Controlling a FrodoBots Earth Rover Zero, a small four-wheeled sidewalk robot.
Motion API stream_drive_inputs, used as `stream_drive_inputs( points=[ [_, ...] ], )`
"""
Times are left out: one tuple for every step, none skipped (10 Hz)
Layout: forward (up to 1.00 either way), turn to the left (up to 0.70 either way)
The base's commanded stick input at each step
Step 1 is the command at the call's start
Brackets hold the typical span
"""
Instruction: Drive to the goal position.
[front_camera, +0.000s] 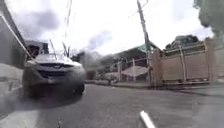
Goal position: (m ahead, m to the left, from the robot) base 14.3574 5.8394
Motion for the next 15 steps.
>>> stream_drive_inputs(
  points=[
    [0.85,0.0],
    [0.85,0.0],
    [0.85,0.0],
    [0.85,0.0],
    [0.85,-0.07],
    [0.85,-0.25],
    [0.85,-0.34],
    [0.85,-0.34],
    [0.85,-0.34],
    [0.85,-0.34],
    [0.85,-0.11],
    [0.85,-0.03],
    [0.85,-0.02],
    [0.85,-0.02],
    [0.85,-0.02]
  ],
)
